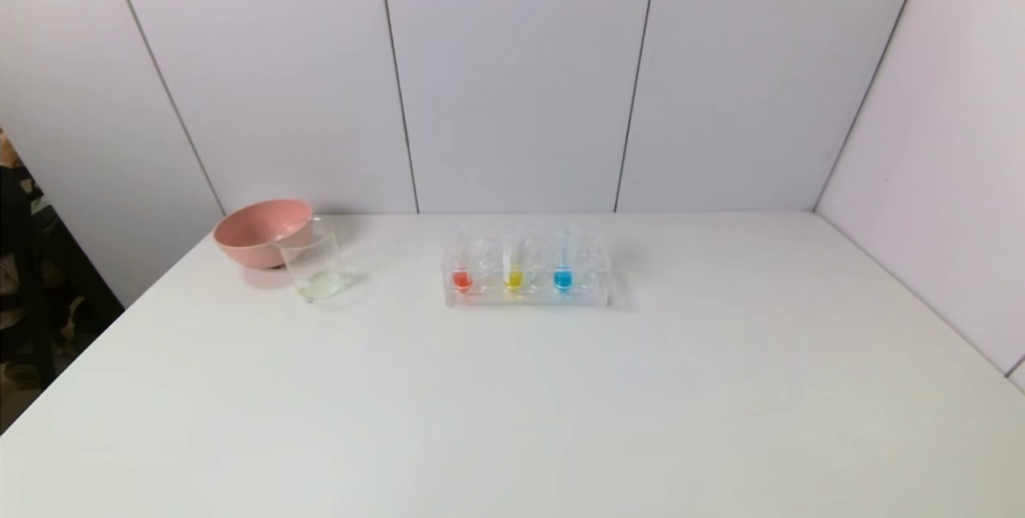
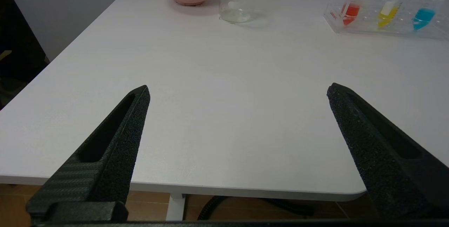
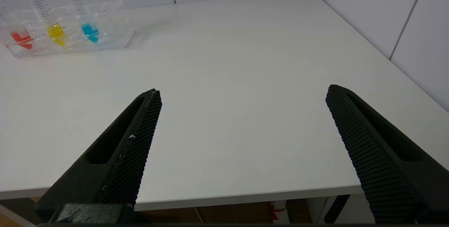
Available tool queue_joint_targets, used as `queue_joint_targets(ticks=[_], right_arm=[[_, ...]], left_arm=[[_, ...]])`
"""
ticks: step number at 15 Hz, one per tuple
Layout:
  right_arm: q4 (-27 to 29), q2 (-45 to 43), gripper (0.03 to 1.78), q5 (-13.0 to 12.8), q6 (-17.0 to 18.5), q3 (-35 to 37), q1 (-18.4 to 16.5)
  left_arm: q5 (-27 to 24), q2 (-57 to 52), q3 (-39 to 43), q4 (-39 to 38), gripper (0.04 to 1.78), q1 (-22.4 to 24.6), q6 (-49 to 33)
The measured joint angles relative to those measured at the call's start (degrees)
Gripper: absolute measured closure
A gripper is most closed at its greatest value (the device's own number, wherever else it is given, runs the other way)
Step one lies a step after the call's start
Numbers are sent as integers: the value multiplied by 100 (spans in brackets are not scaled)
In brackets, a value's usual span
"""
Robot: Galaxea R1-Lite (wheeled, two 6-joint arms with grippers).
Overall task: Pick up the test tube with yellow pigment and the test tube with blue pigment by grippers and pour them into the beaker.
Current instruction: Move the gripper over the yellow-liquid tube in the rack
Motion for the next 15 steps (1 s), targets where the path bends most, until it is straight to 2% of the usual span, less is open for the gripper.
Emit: queue_joint_targets(ticks=[15], right_arm=[[0, 0, 10, 0, 0, 0, 0]], left_arm=[[6, 0, -41, 2, 6, 2, 149]])
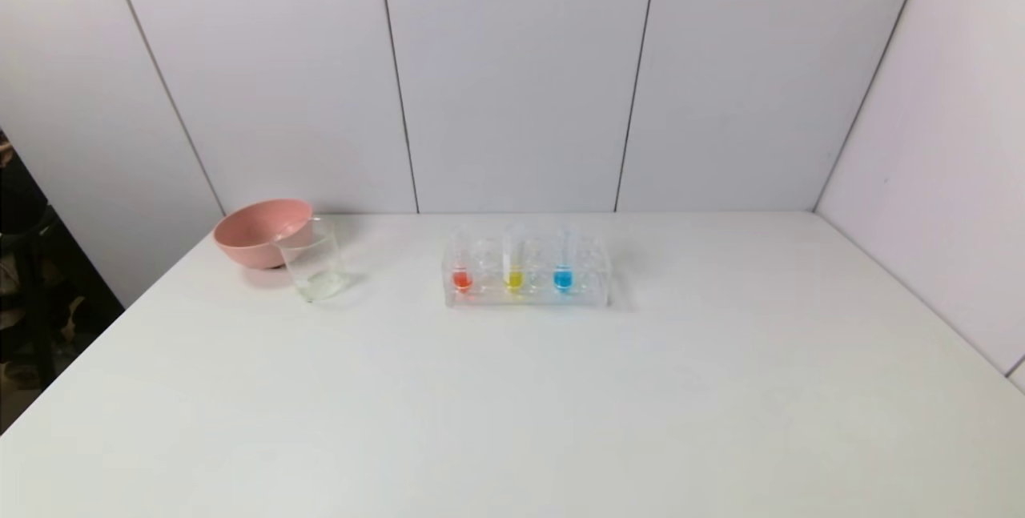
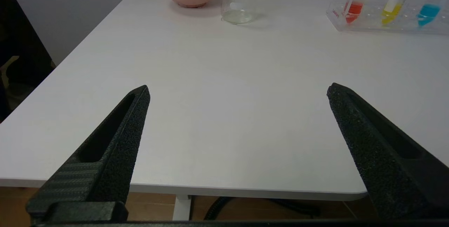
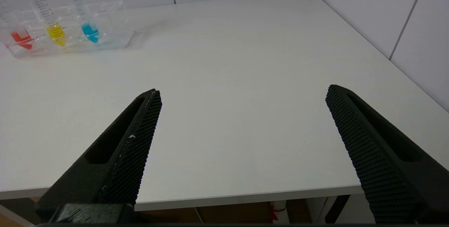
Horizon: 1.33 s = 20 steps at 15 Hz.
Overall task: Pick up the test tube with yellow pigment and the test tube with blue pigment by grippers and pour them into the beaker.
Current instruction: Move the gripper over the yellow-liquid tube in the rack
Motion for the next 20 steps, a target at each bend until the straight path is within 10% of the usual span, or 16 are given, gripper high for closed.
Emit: queue_joint_targets(ticks=[20], right_arm=[[0, 0, 10, 0, 0, 0, 0]], left_arm=[[-645, 3608, -4212, 160, 6, -16, 2]])
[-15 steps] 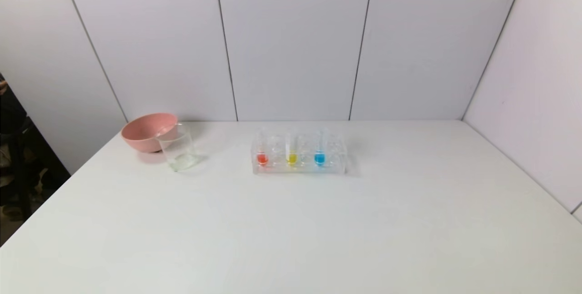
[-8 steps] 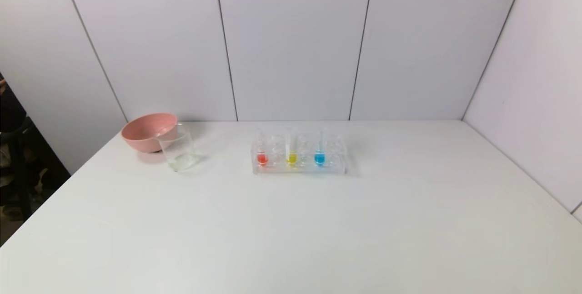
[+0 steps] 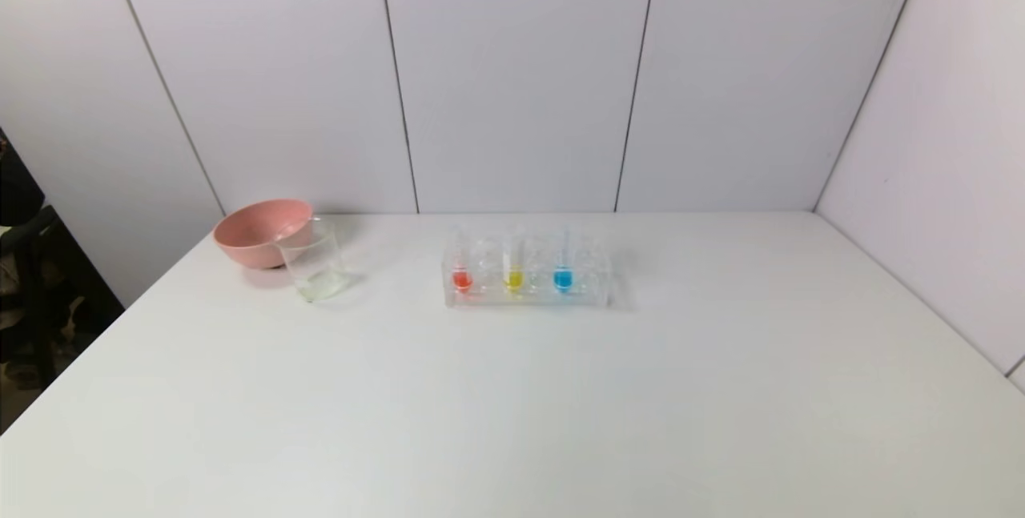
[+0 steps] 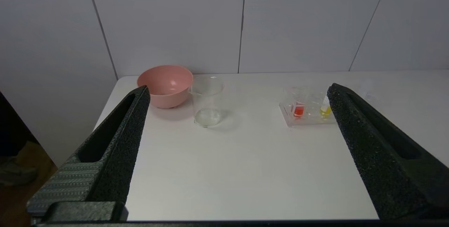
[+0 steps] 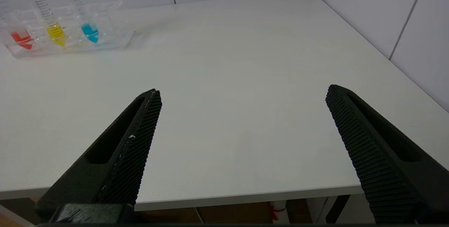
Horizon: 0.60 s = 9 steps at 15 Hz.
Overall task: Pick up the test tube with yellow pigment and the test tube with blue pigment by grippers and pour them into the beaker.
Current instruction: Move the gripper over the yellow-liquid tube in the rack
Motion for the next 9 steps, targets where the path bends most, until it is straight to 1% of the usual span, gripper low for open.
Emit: queue_joint_targets(ticks=[5, 9], right_arm=[[1, 0, 10, 0, 0, 0, 0], [0, 0, 10, 2, 0, 0, 0]], left_arm=[[-46, 1613, -408, -1013, 6, -96, -27], [-49, 2699, -518, -1816, 6, -411, -85]])
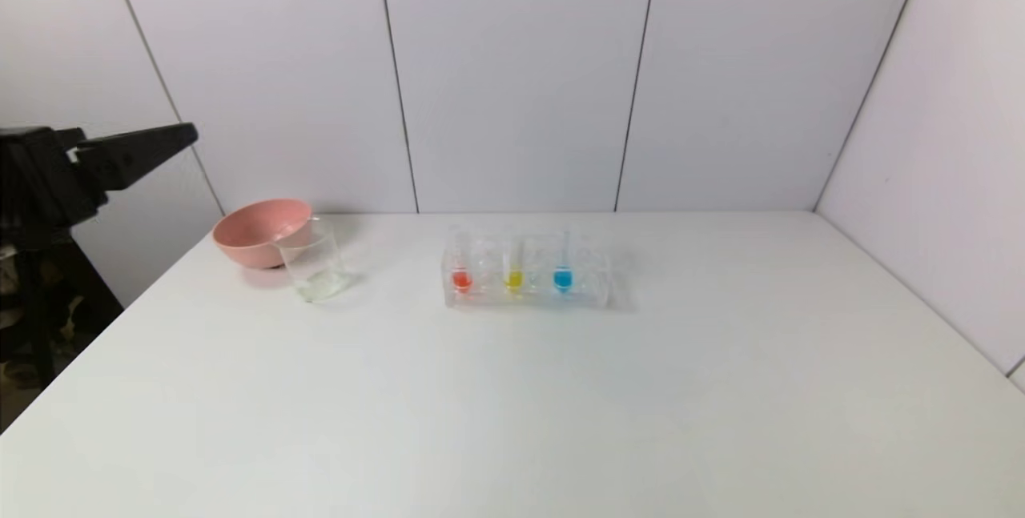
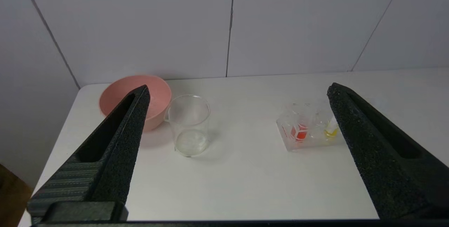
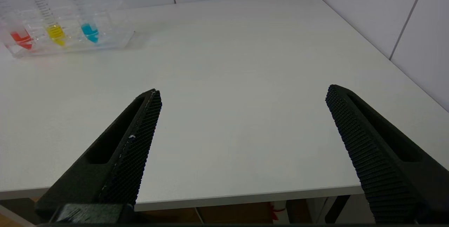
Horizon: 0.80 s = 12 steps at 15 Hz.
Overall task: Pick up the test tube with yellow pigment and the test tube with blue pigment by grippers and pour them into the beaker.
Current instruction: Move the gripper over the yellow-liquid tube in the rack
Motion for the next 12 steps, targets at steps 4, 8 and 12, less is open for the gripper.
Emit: queue_joint_targets(ticks=[4, 8, 12], right_arm=[[0, 0, 10, 0, -2, 0, 0], [1, 0, 10, 0, 0, 0, 0], [0, 0, 10, -2, 0, 0, 0]], left_arm=[[5, 546, -20, -272, 6, -358, -352], [60, 722, 61, -278, 6, -786, -435], [295, 918, 149, -427, 6, -1323, -549]])
